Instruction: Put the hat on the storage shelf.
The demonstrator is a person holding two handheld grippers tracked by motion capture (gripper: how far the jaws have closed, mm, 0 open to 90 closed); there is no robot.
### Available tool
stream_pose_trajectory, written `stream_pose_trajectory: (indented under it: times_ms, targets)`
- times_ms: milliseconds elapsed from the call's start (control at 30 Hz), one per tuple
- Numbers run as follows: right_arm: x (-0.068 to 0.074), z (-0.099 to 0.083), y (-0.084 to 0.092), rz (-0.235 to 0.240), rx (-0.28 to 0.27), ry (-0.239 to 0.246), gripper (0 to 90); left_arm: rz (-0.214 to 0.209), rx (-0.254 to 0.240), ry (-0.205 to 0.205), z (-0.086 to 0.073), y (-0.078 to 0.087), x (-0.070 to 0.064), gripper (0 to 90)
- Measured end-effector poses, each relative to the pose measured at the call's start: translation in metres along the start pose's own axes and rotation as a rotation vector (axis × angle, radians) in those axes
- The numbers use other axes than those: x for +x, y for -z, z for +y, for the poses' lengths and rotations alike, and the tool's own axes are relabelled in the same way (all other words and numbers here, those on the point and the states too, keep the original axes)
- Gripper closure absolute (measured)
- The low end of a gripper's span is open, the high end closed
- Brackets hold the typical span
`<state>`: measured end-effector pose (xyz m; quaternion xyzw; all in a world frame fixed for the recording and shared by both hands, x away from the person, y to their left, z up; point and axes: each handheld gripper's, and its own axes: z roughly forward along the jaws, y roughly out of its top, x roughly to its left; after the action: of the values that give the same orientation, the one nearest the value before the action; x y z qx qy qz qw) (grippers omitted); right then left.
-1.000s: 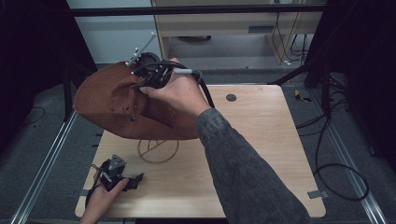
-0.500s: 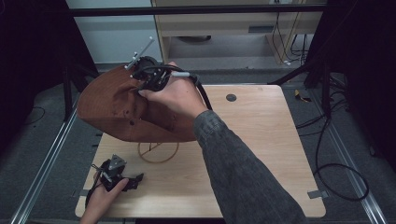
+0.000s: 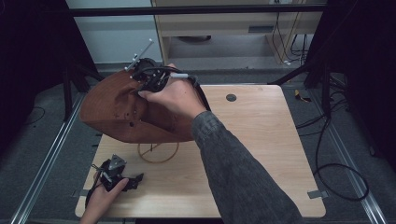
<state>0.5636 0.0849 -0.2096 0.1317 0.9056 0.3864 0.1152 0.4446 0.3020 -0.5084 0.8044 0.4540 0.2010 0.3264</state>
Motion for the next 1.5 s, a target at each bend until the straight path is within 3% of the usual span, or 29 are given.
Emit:
stream_pose_trajectory:
  times_ms: [533,1000,1200,1233,1267,1300,1333,1400,1500]
  targets:
    - [0.003,0.002,-0.013,0.01,0.008,-0.007,85.7,0.0,0.0,-0.001,0.0,0.0,0.0,0.0]
    - [0.0,-0.002,-0.011,-0.003,-0.003,-0.034,70.0,-0.002,-0.002,-0.001,0.0,0.0,0.0,0.0]
    - [-0.002,-0.006,-0.01,0.0,-0.004,-0.048,67.8,-0.009,0.006,-0.005,0.0,0.0,0.001,0.0]
    - [-0.002,-0.006,-0.01,0.0,-0.005,-0.05,67.2,0.02,0.012,-0.023,0.0,0.001,0.002,0.0]
    - [-0.002,-0.007,-0.01,0.0,-0.004,-0.052,66.9,0.02,0.012,-0.023,0.0,0.001,0.002,0.0]
    - [-0.002,-0.007,-0.01,0.0,-0.004,-0.051,66.4,0.025,0.003,-0.001,0.0,0.001,0.0,0.0]
    - [-0.002,-0.007,-0.01,0.002,-0.004,-0.052,66.1,-0.006,0.001,-0.026,0.0,0.0,0.002,0.0]
    - [-0.003,-0.008,-0.009,0.0,-0.007,-0.053,66.0,-0.022,-0.001,-0.04,0.001,0.0,0.003,0.0]
    - [-0.003,-0.009,-0.008,0.0,-0.008,-0.053,65.7,-0.008,-0.003,-0.025,0.0,0.0,0.002,0.0]
